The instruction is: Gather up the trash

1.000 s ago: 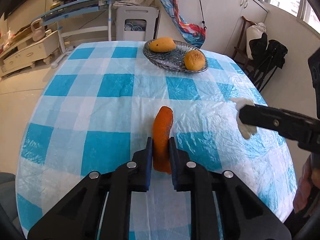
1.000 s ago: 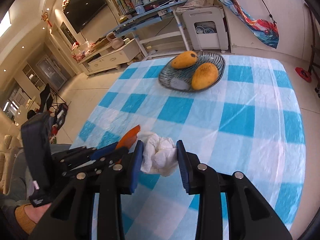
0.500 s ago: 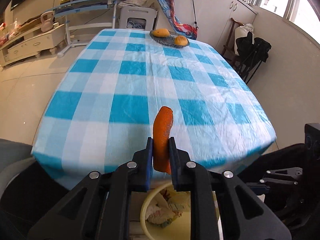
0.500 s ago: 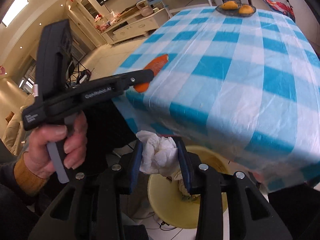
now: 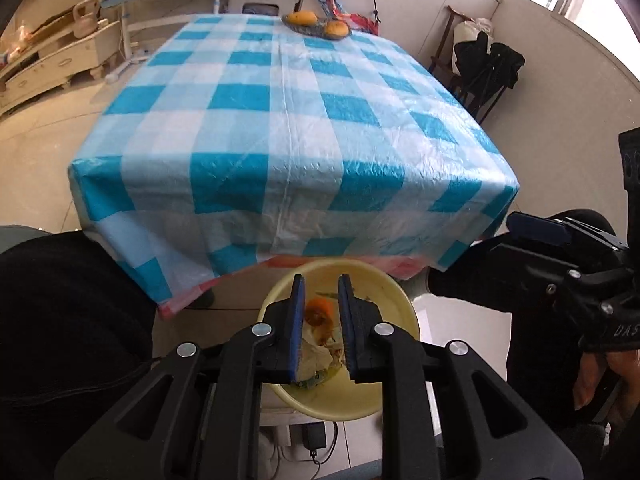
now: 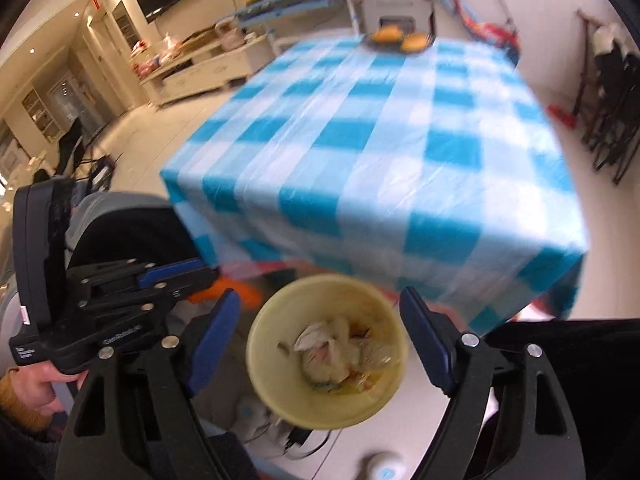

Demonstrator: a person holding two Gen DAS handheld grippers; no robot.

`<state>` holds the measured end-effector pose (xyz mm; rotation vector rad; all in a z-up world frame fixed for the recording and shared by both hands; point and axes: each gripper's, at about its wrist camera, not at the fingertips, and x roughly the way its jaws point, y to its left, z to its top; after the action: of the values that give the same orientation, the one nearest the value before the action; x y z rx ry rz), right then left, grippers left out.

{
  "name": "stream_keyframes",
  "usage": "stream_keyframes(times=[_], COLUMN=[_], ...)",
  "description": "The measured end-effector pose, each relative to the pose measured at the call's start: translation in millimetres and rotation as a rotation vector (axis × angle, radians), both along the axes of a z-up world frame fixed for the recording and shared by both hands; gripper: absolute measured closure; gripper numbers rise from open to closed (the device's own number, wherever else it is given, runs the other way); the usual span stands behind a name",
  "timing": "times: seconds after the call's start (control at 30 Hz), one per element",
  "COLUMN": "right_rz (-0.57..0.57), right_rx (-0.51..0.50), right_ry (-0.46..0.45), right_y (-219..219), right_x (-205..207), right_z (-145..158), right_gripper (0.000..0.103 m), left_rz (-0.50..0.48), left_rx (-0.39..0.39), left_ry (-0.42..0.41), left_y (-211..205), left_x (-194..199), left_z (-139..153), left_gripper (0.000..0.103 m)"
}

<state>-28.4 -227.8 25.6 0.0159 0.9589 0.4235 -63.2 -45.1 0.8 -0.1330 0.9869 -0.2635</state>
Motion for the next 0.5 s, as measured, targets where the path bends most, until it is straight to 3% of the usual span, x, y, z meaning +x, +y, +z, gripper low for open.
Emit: stream_keyframes(times=[0.03, 0.07, 0.1, 0.13, 0.17, 0.23, 0.33, 0.5], right_rz=[-0.023, -0.061, -0.112, -0.161, -0.180, -0.242, -0.248, -0.208], right_rx=[-0.024, -0.055, -0.091, -0.117, -0.111, -0.111, -0.158, -0.152], right_ry=[-0.079, -0.179, -0.291, -0.394, -0.453, -0.422, -0.253, -0.431], right_y=[2, 3, 2, 2, 2, 3, 11, 22], right_x=[-6, -15, -28, -39, -44, -37, -10, -28], right_z=[12, 26, 37, 44, 45, 29, 4, 27], right_gripper=[0.018, 0.006, 0.006, 0.006, 0.006, 0.006, 0.006, 0.006], left_rz=[0.018, 0.038, 0.068, 0.099, 0.128, 0.175, 0.215, 0.231], left_rx=[0.006, 0.019, 0.044, 0.069, 0.094, 0.125, 0.172, 0.184], left_ry=[-0.042, -0.090, -0.150, -0.203, -0.253, -0.349, -0.466, -0.455], left_y=[4, 9, 13, 17, 21, 29, 37, 42], left_x=[-3, -6, -9, -10, -10, -13, -20, -17], left_z=[9, 18, 29, 39, 48, 66, 77, 67], left_gripper=[0.070, 0.061, 0.041, 0.028, 0.024, 0.012, 0.008, 0.008])
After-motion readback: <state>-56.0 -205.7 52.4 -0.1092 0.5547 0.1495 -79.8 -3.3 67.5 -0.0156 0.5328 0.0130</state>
